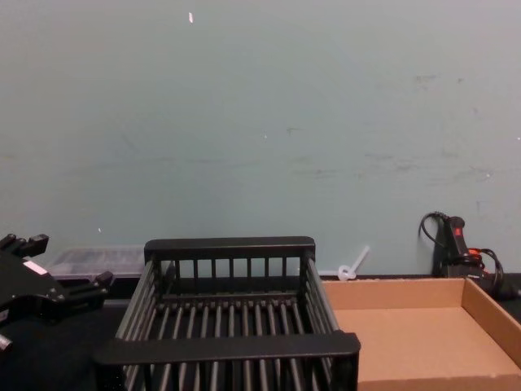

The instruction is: Pick up the white tape and place it into the black box , Pick up the silver tape and place it into the brown box.

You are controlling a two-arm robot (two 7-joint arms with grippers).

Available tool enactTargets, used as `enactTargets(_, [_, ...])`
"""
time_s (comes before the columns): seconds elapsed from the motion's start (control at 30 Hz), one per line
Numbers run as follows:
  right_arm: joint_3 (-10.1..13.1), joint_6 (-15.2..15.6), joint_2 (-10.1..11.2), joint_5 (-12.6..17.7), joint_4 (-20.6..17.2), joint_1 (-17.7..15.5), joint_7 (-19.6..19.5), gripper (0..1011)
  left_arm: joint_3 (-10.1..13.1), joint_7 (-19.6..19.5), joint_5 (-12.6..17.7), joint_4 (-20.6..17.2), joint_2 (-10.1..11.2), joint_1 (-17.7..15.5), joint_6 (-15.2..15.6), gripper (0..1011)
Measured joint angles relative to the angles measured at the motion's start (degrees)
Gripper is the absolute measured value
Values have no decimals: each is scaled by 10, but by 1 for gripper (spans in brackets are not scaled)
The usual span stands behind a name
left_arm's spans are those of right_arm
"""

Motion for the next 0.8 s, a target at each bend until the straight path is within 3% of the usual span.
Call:
enactTargets(0.57, [0,0,0,1,0,0,0,150,0,0,0,0,0,0,0,1001])
enactTargets(0.8, [0,0,0,0,0,0,0,96,0,0,0,0,0,0,0,1001])
